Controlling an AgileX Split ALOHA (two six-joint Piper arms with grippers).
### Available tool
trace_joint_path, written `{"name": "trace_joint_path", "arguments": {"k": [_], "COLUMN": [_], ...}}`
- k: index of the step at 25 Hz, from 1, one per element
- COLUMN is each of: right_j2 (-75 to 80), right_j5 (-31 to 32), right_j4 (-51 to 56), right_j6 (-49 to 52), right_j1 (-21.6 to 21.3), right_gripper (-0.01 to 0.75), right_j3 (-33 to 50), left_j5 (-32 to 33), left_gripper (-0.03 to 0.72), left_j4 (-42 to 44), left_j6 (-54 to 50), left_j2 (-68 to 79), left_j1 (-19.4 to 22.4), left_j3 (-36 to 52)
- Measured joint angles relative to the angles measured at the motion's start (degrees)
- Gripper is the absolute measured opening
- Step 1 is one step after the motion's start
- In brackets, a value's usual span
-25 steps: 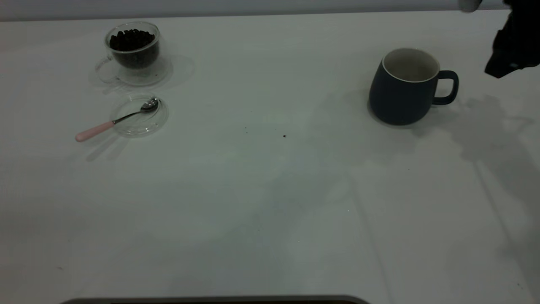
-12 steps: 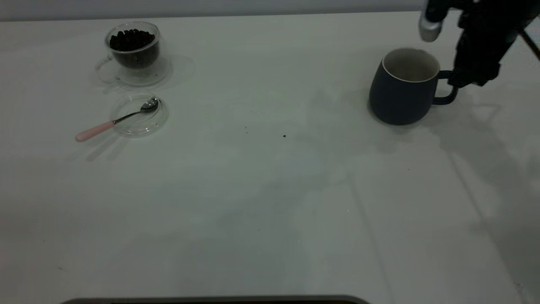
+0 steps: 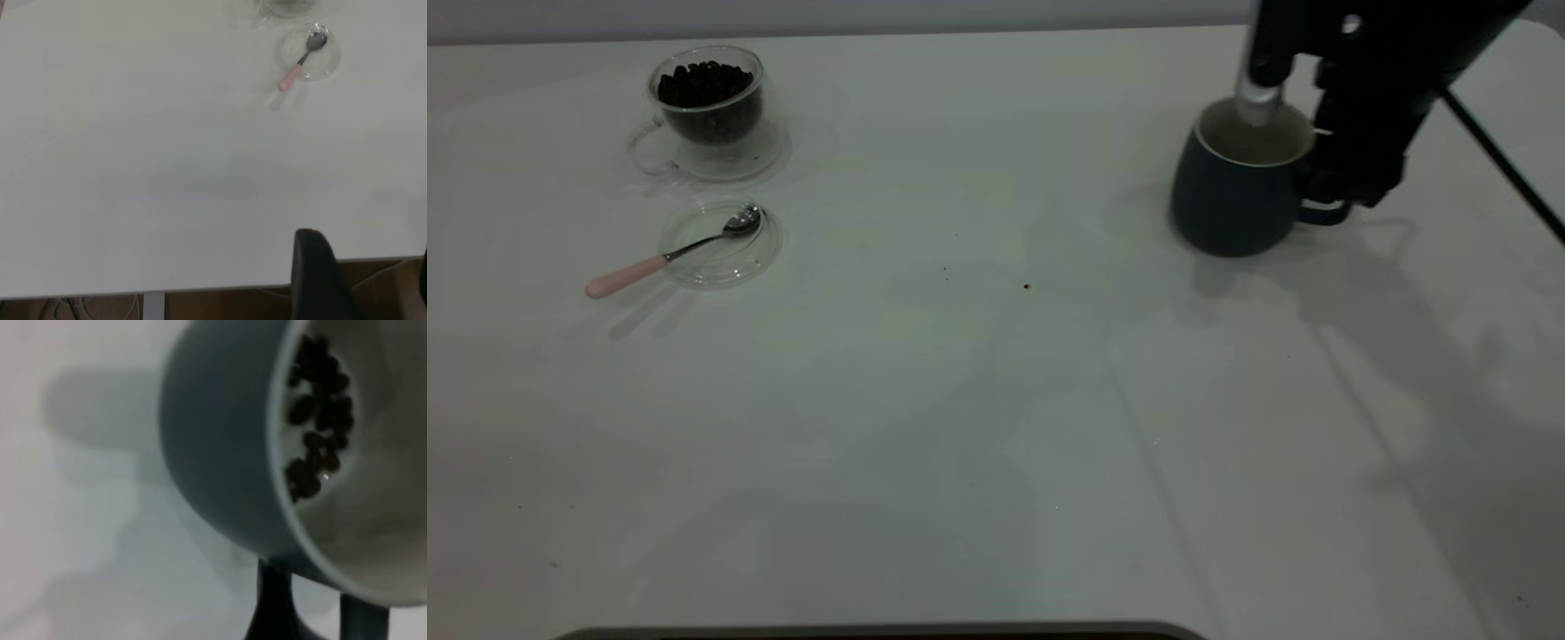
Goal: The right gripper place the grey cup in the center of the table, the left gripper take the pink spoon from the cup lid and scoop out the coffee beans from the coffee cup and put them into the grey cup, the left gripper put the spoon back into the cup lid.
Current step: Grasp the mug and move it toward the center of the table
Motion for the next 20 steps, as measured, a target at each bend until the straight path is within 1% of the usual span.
{"name": "trace_joint_path", "arguments": {"k": [6, 14, 20], "right_j2": [0.3, 0.3, 0.3], "right_j5": [-3.2, -7.3, -12.1], "right_j4": [0.3, 0.4, 0.6], "right_j6": [1.3, 7.2, 16.6], "right_j1": [5.7, 14.7, 18.1], "right_gripper": [0.598, 0.596, 0.593], "right_j3": [0.0, -0.1, -0.1], "left_j5": [0.0, 0.0, 0.0], "left_gripper": [0.425, 0.425, 0.425], "left_j4": [0.0, 0.0, 0.0], "left_j6": [-0.1, -0.2, -0.2], "left_j2": [0.0, 0.0, 0.0], "left_j1": [0.0, 0.0, 0.0], "left_j3": [0.0, 0.0, 0.0]}}
